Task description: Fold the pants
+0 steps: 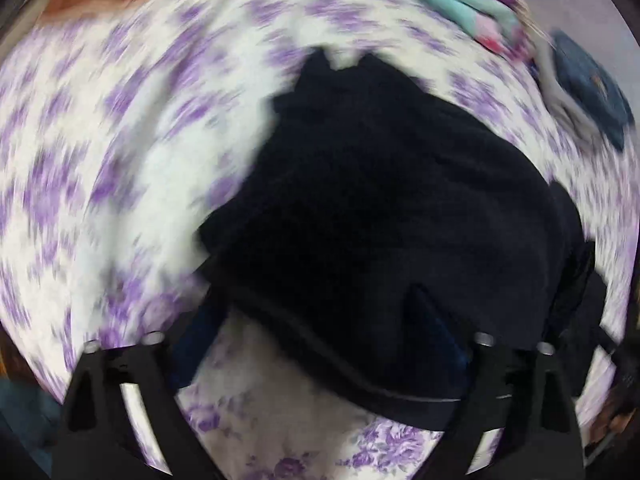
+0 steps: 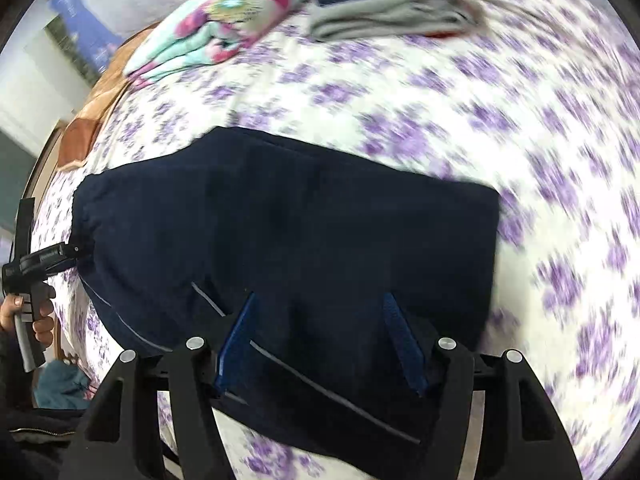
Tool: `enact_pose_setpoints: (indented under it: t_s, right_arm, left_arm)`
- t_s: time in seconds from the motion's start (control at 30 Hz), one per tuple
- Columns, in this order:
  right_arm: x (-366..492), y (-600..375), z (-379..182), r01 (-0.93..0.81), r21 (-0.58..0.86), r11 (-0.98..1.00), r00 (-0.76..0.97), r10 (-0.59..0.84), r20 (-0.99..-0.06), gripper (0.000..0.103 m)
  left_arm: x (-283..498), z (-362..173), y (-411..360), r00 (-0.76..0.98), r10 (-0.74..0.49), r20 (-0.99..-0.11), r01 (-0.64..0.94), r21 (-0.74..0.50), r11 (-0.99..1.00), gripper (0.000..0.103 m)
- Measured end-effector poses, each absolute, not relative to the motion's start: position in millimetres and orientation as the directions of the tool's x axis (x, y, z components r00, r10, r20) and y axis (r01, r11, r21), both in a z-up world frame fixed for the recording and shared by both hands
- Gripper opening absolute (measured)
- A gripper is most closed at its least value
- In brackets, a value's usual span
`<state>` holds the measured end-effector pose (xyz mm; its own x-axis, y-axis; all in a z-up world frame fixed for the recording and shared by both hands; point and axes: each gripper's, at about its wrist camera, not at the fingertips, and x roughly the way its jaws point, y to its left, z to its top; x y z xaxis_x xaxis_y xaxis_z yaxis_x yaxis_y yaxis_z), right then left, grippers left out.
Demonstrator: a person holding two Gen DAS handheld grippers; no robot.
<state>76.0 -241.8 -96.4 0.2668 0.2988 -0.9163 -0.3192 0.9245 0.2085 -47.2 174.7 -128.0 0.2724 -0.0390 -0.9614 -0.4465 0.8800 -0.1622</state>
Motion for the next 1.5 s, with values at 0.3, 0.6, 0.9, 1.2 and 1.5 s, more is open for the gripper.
enact_pose_setpoints:
  t_s: [0.3,0.6,0.9,1.2,1.5]
  right_arm:
    - [64,-250,-82,-0.332,0.260,0.907,0.283,0.359,-0.889,0.066]
    - [70,-266,-75,-0.284,0.332,0.900,0.285,0.410,-0.866,0.066]
    - [80,-271,-73,-0.221,0.420,0.880,0.284,0.470,-0.836,0.072]
    - [73,-302,-78,-0.108,0.466,0.878,0.301,0.475,-0.827,0.087]
    - [107,-240,-90,-0.183,0.530,0.828,0.242,0.560,-0.792,0.097]
  left_arm:
    - [-44,-142,192,0.346,-0.043,-0.937,-0.518,-0.229,0.824,0.080]
    - [-57,8,112,0.566,-0.055,-0.823,-0.212,-0.210,0.954,0.027]
    - [-5,0,-66,0.384,-0.404,-0.831,0.308,-0.297,0.904,0.049]
    - [-6,21,-6,0.525,-0.313,-0.792,0.141,-0.281,0.949,0.081]
    - [11,-59,39,0.370,-0.094,-0.924,-0.154,-0.161,0.975,0.087]
